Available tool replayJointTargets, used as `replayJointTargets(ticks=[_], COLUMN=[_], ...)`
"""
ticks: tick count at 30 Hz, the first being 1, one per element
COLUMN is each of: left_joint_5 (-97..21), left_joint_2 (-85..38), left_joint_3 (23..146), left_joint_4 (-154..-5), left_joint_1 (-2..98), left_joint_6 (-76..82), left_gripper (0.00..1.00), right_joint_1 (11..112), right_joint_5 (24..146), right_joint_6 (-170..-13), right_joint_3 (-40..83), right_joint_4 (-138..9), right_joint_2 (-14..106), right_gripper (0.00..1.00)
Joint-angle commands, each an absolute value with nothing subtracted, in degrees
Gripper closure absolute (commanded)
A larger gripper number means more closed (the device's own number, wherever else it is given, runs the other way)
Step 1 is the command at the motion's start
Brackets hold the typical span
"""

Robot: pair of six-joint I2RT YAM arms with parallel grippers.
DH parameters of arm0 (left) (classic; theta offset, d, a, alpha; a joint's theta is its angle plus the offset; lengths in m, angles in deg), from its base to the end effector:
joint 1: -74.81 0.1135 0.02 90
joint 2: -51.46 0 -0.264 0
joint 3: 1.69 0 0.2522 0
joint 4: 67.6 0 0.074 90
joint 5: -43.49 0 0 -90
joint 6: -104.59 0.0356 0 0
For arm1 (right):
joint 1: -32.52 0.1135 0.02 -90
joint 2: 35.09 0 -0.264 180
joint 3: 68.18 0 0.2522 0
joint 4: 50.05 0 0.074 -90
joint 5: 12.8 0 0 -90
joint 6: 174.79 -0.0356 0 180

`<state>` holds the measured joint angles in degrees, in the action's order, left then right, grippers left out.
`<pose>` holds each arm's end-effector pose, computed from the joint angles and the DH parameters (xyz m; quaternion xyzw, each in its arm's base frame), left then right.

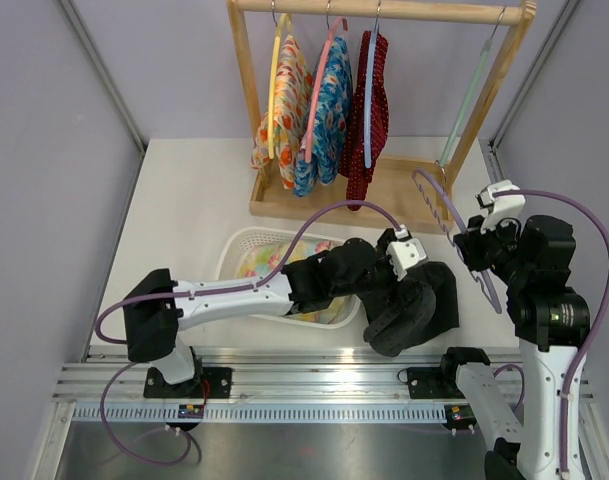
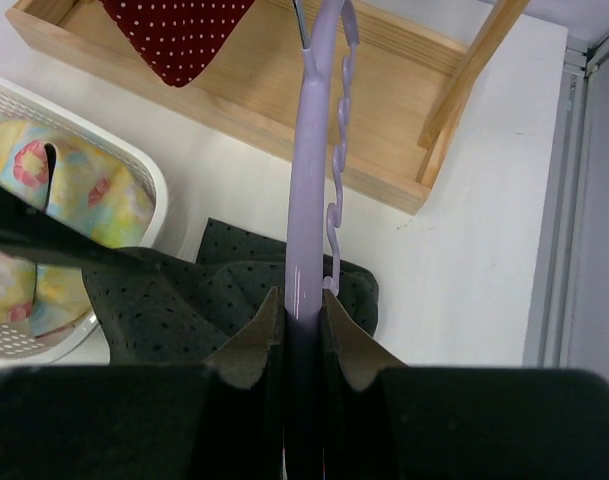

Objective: Remove the skirt from the hanger

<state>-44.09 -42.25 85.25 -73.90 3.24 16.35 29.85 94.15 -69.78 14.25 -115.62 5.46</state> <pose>0.1232 -0.3745 0.3224 0.4780 0.6201 -0.3694 0.5006 0.1065 0.0054 0.4101 -0.1691 0.8146 0.0388 0.5535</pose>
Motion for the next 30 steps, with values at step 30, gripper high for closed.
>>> replayJointTargets(ticks=[30], left_joint_5=[-46.32], left_joint_2=[-12.47], left_joint_3=[74.92], left_joint_4=[-79.76], left_joint_1=[3.89], left_joint_6=[25.66], left_gripper=[0.01], right_joint_1=[29.45], right_joint_5=[98.4], right_joint_6=[-79.77], right_joint_3=[44.89], right_joint_4=[-114.18], right_joint_2=[24.03], right_gripper=[1.0])
